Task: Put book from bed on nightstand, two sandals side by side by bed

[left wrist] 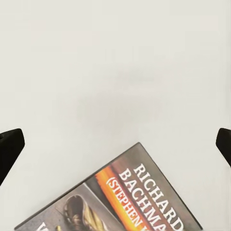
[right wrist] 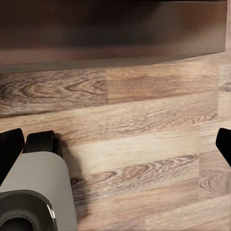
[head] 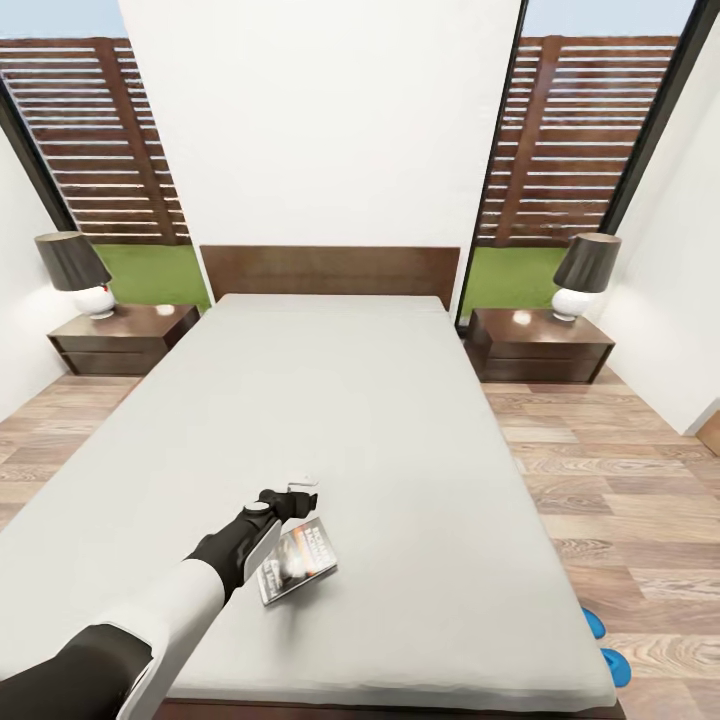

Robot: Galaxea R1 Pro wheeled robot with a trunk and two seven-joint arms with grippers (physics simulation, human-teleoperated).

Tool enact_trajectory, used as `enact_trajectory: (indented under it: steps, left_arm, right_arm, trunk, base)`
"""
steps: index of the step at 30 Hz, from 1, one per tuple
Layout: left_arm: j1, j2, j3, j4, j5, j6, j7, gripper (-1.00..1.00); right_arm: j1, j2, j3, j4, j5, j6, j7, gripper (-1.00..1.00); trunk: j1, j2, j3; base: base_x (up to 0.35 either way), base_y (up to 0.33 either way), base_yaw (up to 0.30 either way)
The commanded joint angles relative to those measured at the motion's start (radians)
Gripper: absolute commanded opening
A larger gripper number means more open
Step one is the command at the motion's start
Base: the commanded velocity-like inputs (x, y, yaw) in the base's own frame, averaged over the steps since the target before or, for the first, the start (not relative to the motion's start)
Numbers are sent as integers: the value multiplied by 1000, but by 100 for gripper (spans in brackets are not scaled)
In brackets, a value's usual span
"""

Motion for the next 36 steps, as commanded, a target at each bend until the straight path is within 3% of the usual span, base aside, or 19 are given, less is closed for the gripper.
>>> enact_trajectory:
  steps: [1,22,36]
  left_arm:
    - [0,1,-8,-2,10,5,8,100]
    - [0,1,-8,-2,10,3,7,100]
    - [0,0,-8,-2,10,3,7,100]
  right_arm:
    - [0,0,-8,1,11,-2,-4,100]
    - [-1,1,-9,9,8,-1,-2,100]
    - [0,0,-9,12,6,0,4,100]
  trunk:
    - [0,0,-1]
    - [0,0,-2]
    - [0,0,-18]
  base:
    - [0,-19,0]
    - [0,-3,0]
    - [0,0,0]
